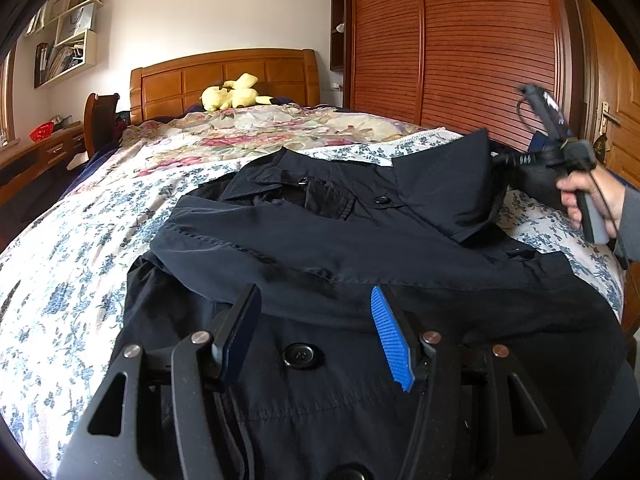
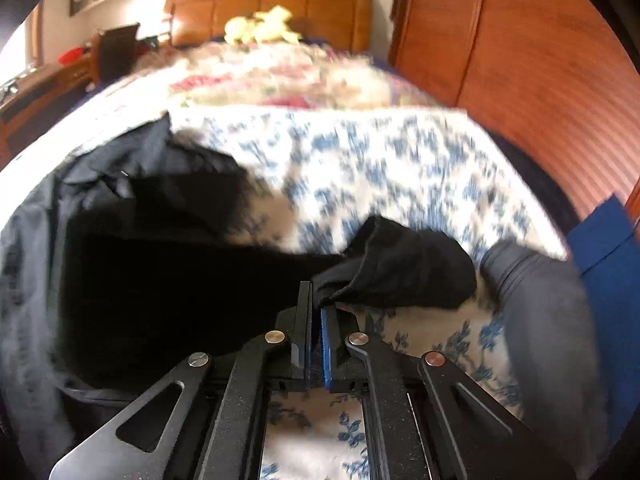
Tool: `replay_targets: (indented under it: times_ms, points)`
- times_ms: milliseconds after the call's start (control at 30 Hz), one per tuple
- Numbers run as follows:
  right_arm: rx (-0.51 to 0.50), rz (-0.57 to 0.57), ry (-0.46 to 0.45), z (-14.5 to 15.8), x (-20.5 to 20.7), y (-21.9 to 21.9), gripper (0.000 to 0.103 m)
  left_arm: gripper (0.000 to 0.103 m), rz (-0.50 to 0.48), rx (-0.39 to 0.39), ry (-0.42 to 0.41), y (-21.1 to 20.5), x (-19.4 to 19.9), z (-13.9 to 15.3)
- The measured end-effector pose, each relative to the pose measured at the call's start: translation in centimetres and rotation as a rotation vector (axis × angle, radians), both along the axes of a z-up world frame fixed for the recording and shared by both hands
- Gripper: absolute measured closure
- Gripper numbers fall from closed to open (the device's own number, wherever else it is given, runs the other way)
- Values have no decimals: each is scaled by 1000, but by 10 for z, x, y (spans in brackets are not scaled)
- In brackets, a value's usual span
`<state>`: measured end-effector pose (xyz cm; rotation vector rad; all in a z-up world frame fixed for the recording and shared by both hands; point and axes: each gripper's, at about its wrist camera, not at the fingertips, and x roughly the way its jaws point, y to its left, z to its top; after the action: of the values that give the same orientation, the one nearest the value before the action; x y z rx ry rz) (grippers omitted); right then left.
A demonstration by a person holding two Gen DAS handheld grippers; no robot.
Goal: Fold large clothes
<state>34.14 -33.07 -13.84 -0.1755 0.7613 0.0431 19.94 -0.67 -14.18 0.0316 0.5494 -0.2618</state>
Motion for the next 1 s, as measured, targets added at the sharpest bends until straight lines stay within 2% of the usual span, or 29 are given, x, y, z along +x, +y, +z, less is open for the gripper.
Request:
replay_targets:
  times_ms: [267,400,567,800,1000]
  points:
    - [-16,105,-127,66,-40,40,102,46,-15,-31,-27,9,-27,23]
    - [-21,158,-160,84,-57,61,102,39,-12,-64,-71,20,-45,40]
    - [-19,236,-198,103,-80,97,102,38,14,-81,-107,39,-61,56]
    - [3,355,-222,115,-108,149,102,38,79,-72,-117,66,-69,63]
    - [41,461,-193,98,-129,193,102,38,115,-77,-111,83,-67,63]
